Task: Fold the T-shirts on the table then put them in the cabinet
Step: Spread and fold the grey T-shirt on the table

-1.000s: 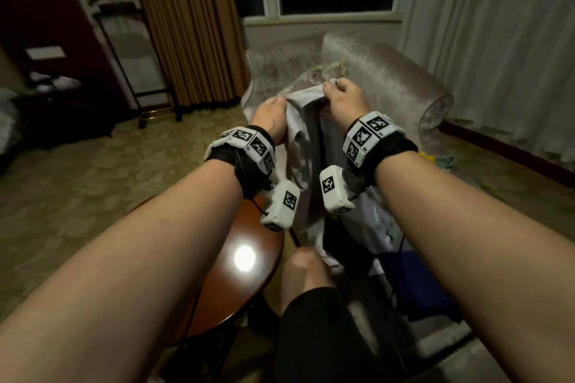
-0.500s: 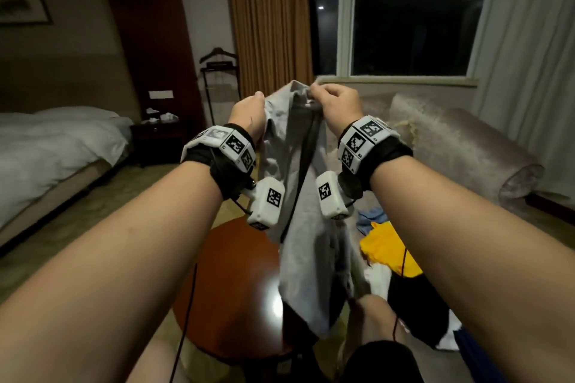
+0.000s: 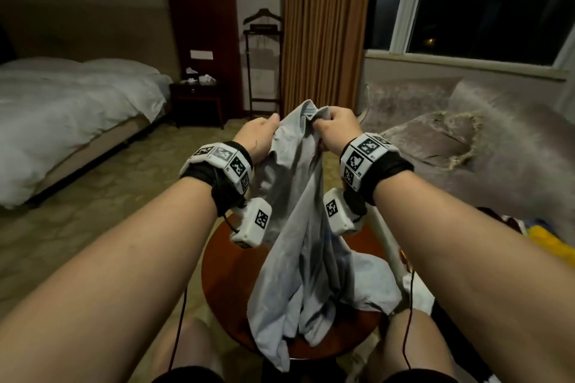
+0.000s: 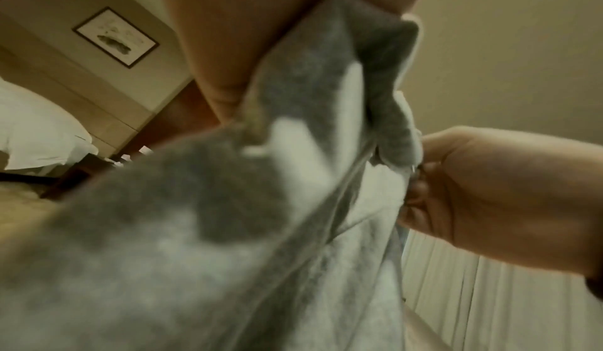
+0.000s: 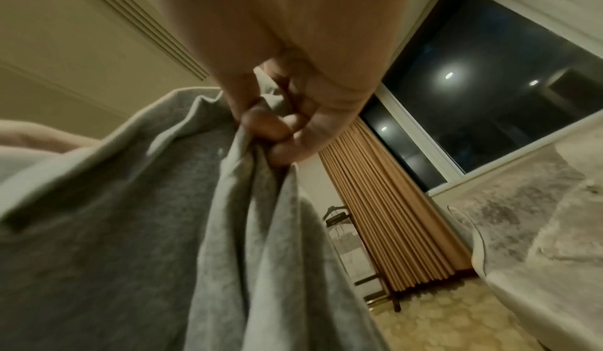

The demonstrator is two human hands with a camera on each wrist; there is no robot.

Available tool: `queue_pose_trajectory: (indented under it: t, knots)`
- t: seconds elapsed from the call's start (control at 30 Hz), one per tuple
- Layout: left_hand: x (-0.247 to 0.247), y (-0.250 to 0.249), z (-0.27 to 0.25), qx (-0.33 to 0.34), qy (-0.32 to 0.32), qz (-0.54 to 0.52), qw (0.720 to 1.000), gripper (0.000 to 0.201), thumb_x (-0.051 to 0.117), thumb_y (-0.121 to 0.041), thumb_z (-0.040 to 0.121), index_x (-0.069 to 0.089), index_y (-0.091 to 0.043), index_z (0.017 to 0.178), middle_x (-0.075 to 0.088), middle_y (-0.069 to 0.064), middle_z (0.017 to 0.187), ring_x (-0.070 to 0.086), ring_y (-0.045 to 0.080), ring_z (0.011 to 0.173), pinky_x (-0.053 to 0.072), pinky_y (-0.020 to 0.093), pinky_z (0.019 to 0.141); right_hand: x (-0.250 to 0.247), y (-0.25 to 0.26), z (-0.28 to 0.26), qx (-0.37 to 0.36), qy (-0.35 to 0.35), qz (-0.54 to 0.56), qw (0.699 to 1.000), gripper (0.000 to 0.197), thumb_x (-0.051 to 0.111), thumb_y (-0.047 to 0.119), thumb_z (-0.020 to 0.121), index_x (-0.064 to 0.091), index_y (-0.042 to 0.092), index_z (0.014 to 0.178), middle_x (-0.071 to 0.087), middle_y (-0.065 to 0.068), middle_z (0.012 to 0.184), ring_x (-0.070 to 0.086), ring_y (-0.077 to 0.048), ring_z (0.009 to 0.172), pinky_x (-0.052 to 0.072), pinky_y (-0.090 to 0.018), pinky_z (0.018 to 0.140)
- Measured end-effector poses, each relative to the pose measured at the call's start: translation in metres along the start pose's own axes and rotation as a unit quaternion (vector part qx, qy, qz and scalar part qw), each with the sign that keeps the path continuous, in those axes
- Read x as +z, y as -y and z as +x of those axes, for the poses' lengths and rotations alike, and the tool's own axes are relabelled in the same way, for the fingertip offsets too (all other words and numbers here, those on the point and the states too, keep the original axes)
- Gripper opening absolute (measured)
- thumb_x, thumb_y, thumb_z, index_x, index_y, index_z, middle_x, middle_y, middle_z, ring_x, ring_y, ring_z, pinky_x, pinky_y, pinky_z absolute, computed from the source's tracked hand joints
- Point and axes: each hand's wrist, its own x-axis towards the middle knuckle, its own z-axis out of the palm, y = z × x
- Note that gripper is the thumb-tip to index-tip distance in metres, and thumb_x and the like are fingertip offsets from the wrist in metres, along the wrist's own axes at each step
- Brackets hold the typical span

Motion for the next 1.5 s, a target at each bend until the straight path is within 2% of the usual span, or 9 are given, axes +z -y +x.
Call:
queue_pose_trajectory:
  t: [0.17, 0.3, 0.43, 0.63, 0.8, 0.97, 1.13, 1.33, 1.5]
  knots:
    - [0.011, 0.028, 0.007, -0.006, 0.074, 0.016, 0.997, 0.037, 0.059, -0.051, 0.088, 0.068, -0.016, 0.084, 0.066, -0.006, 0.080, 0.061, 0.009, 0.075, 0.046, 0.023, 0.069, 0.018, -0.023, 0.011, 0.028, 0.026, -0.011, 0.999, 0.024, 0.063, 0.016, 0.086, 0.061, 0.018, 0.062, 0.060, 0.000, 0.063, 0.058, -0.016, 0.061, 0.047, -0.027, 0.054]
    - [0.017, 0.052, 0.031, -0.036, 0.060, -0.031, 0.997, 0.037, 0.059, -0.042, 0.089, 0.071, -0.010, 0.102, 0.072, 0.007, 0.101, 0.067, 0.022, 0.096, 0.051, 0.037, 0.093, 0.019, -0.040, 0.013, 0.077, 0.061, 0.001, 0.995, 0.027, 0.066, 0.024, 0.088, 0.060, 0.015, 0.063, 0.057, 0.002, 0.059, 0.052, -0.006, 0.049, 0.038, -0.012, 0.040]
    - [0.022, 0.064, 0.052, -0.085, 0.035, -0.096, 0.991, 0.065, 0.051, -0.063, 0.073, 0.069, -0.013, 0.111, 0.070, 0.006, 0.110, 0.064, 0.025, 0.105, 0.044, 0.042, 0.102, 0.022, -0.053, 0.014, 0.084, 0.082, 0.042, 0.992, 0.033, 0.064, 0.043, 0.087, 0.073, 0.012, 0.089, 0.070, -0.002, 0.086, 0.065, -0.012, 0.079, 0.050, -0.022, 0.071]
    - [0.033, 0.067, 0.064, -0.079, 0.006, -0.087, 0.993, 0.030, 0.048, -0.039, 0.094, 0.063, -0.016, 0.083, 0.066, 0.010, 0.106, 0.061, 0.025, 0.102, 0.047, 0.042, 0.099, 0.030, -0.067, 0.019, 0.167, 0.168, 0.137, 0.962, 0.050, 0.075, 0.044, 0.071, 0.071, 0.006, 0.103, 0.073, -0.011, 0.099, 0.069, -0.029, 0.096, 0.054, -0.042, 0.090]
    - [0.045, 0.071, 0.053, 0.010, -0.055, -0.050, 0.997, 0.036, 0.057, -0.040, 0.092, 0.057, -0.013, 0.118, 0.059, -0.002, 0.105, 0.054, 0.011, 0.095, 0.045, 0.016, 0.078, 0.029, -0.065, 0.028, 0.233, 0.029, 0.314, 0.920, 0.032, 0.050, 0.033, 0.098, 0.056, 0.009, 0.118, 0.066, -0.013, 0.104, 0.067, -0.026, 0.074, 0.056, -0.030, 0.052]
    - [0.059, 0.080, 0.037, -0.011, 0.169, 0.159, 0.973, 0.051, 0.068, -0.054, 0.079, 0.066, -0.017, 0.115, 0.066, -0.002, 0.106, 0.061, 0.015, 0.095, 0.047, 0.024, 0.080, 0.024, -0.063, 0.031, 0.230, -0.041, 0.356, 0.905, 0.037, 0.043, 0.032, 0.101, 0.050, 0.006, 0.126, 0.066, -0.018, 0.104, 0.067, -0.023, 0.059, 0.052, -0.026, 0.045]
    - [0.069, 0.083, 0.032, -0.032, 0.163, 0.246, 0.955, 0.036, 0.053, -0.037, 0.096, 0.067, -0.009, 0.112, 0.066, 0.009, 0.106, 0.062, 0.026, 0.098, 0.044, 0.025, 0.077, 0.015, -0.065, 0.035, 0.206, -0.065, 0.351, 0.911, 0.041, 0.040, 0.027, 0.102, 0.045, -0.001, 0.130, 0.060, -0.023, 0.118, 0.063, -0.024, 0.071, 0.058, -0.031, 0.060]
    - [0.057, 0.071, 0.043, -0.084, 0.085, 0.033, 0.992, 0.050, 0.048, -0.044, 0.092, 0.064, -0.005, 0.118, 0.065, 0.016, 0.118, 0.061, 0.033, 0.109, 0.046, 0.043, 0.100, 0.012, -0.076, 0.025, 0.178, 0.060, 0.251, 0.950, 0.028, 0.061, 0.036, 0.089, 0.057, 0.023, 0.113, 0.060, -0.001, 0.110, 0.058, -0.019, 0.095, 0.048, -0.038, 0.081]
    - [0.049, 0.058, 0.040, -0.144, 0.038, -0.161, 0.976, 0.040, 0.047, -0.042, 0.093, 0.067, -0.010, 0.110, 0.068, 0.013, 0.108, 0.065, 0.029, 0.100, 0.049, 0.043, 0.096, 0.020, -0.084, 0.009, 0.146, 0.162, 0.058, 0.974, 0.022, 0.075, 0.036, 0.078, 0.067, 0.017, 0.081, 0.059, 0.002, 0.070, 0.054, -0.010, 0.059, 0.043, -0.028, 0.061]
